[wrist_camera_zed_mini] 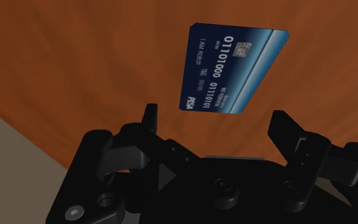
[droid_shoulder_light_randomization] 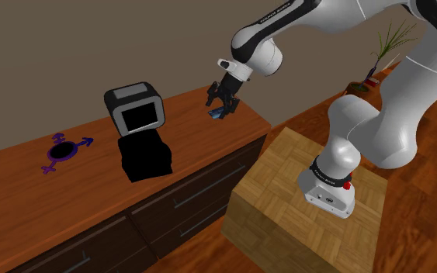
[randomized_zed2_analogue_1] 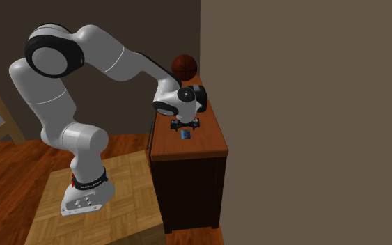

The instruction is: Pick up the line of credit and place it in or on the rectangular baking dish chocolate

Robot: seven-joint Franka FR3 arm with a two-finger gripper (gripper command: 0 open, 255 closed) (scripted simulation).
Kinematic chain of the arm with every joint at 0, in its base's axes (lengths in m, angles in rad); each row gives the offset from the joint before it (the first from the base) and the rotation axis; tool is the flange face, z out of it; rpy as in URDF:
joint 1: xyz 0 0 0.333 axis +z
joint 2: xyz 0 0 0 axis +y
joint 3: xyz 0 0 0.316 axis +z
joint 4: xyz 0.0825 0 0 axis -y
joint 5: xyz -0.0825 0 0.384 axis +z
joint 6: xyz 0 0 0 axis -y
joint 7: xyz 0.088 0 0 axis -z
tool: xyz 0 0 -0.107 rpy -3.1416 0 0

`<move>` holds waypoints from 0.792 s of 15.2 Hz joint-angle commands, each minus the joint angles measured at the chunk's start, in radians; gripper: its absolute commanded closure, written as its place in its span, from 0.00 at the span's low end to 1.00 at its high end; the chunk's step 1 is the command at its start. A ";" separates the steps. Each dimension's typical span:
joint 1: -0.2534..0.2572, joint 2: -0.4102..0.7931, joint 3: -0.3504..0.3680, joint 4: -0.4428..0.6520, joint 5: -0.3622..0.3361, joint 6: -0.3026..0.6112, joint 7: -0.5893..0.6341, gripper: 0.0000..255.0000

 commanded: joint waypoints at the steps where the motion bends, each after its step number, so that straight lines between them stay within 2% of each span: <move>1: 0.001 0.001 0.000 0.000 0.002 0.000 -0.001 0.00; 4: 0.001 0.001 0.000 0.000 0.002 0.000 -0.001 0.00; 5: 0.001 0.001 0.000 0.000 0.002 0.000 -0.001 1.00; 12: 0.000 0.000 0.000 0.000 0.001 0.000 -0.001 1.00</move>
